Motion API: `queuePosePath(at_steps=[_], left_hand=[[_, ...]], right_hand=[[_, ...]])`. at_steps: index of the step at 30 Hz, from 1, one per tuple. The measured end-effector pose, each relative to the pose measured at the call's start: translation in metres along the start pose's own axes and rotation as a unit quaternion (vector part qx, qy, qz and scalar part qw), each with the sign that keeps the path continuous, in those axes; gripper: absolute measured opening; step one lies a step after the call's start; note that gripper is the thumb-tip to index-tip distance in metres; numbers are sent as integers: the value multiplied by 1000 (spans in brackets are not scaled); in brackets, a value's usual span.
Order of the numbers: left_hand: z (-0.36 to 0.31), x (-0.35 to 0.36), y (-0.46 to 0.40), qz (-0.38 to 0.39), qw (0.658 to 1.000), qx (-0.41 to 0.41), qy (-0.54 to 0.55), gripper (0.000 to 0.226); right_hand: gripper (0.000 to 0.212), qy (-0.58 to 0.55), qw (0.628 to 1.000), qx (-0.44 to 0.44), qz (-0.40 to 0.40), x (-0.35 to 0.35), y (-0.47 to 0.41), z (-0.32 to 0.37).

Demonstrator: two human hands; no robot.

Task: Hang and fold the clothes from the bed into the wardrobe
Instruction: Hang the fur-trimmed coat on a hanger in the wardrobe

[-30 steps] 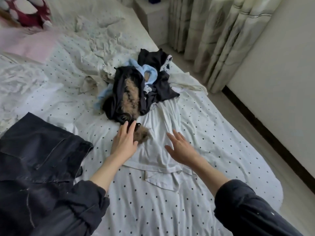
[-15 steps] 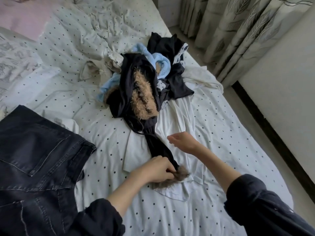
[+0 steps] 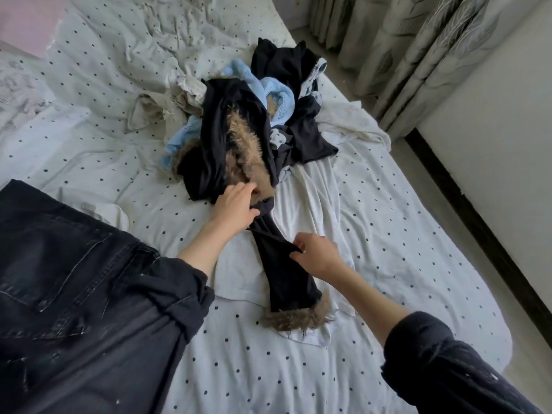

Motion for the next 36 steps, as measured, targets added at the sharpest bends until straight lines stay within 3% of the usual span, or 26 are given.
queuePosePath(at_steps=[3,8,12,15,17,19,22,24,27,29,32,36], left_hand=[[-8,16,8,-6,998,-28,58,21],[-35,19,50,-20,989,21,143,19],[-67,4,73,44,979,88,179,19],[-101,15,112,129,956,202,168,18],[-112,25,135,192,943,226,153,19],[-109,28,140,211,940,223,146,19],[-90,18,130,201,948,208,131,19],[-77,7,119,170,956,201,126,20],[-57,-11,104,14,975,172,140,33],[-48,-18,91,-64,982,166,64,51],[-64,-19,79,-34,977,197,-71,63],[-113,-17,86,-69,961,256,-72,43]], right_hand=[[4,4,999,19,-31,-17,15,-18],[5,55,991,113,-39,-46,56,-76],[7,42,983,178,1,-58,73,-97],[18,-103,984,136,-49,-63,69,-82],[31,-252,960,101,-72,-69,64,-63],[45,-265,960,63,-57,-66,54,-43],[45,-122,992,27,-13,-41,36,-19],[27,-92,995,41,-19,-24,31,-17],[13,-158,984,52,-69,-17,38,-24],[12,-214,972,39,-92,-24,51,-30],[12,-261,961,7,-88,-45,80,-36],[12,-253,962,-5,-104,-76,122,-53]])
Point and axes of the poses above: each hand's wrist, its own y-axis away from the middle knuckle, its own x-axis out of the palm, z = x × y, the point moved 1 cm from there along -y, towards the middle knuckle, and after that the axes turned 1 degree about -z, right-handed, at the moved point
